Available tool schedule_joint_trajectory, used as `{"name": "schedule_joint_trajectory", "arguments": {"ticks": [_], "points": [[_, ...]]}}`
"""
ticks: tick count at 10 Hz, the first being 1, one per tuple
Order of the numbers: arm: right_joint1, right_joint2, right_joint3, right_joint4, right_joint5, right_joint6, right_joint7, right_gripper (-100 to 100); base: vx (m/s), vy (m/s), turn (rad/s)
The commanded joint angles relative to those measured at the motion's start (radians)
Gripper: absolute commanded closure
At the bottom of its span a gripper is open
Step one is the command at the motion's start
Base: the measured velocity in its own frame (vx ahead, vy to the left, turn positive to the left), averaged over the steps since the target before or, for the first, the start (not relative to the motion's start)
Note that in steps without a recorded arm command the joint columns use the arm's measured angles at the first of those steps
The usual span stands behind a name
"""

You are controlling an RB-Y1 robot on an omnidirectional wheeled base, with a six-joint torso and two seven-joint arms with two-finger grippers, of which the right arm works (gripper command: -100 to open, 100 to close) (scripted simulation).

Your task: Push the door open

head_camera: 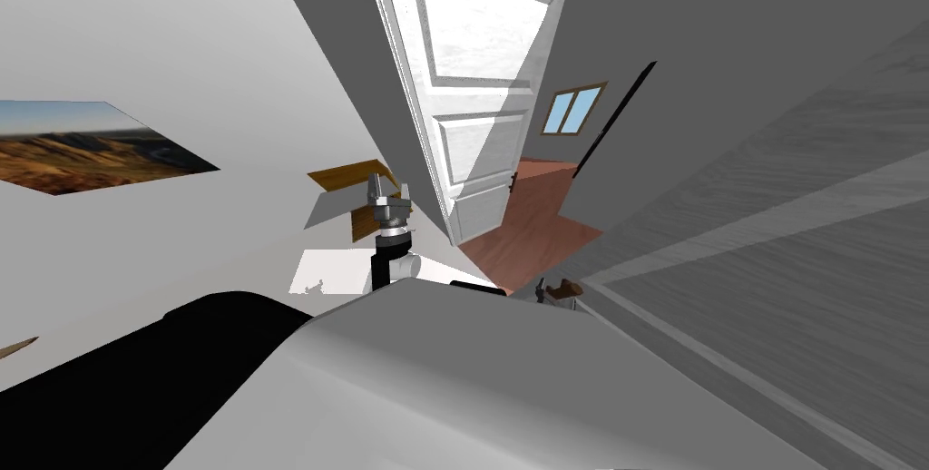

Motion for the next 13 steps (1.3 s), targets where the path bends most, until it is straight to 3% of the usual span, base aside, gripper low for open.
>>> {"name": "schedule_joint_trajectory", "arguments": {"ticks": [1, 6, 13], "points": [[0.001, 0.0, 0.001, -0.001, 0.0, -0.001, 0.001, 100, -0.008, 0.004, -0.005], [0.001, 0.0, 0.001, -0.001, 0.0, -0.001, 0.001, 100, -0.007, 0.005, 0.001], [-0.001, 0.017, -0.06, -0.002, -0.052, -0.016, 0.016, 100, 0.174, -0.075, -0.031]]}}
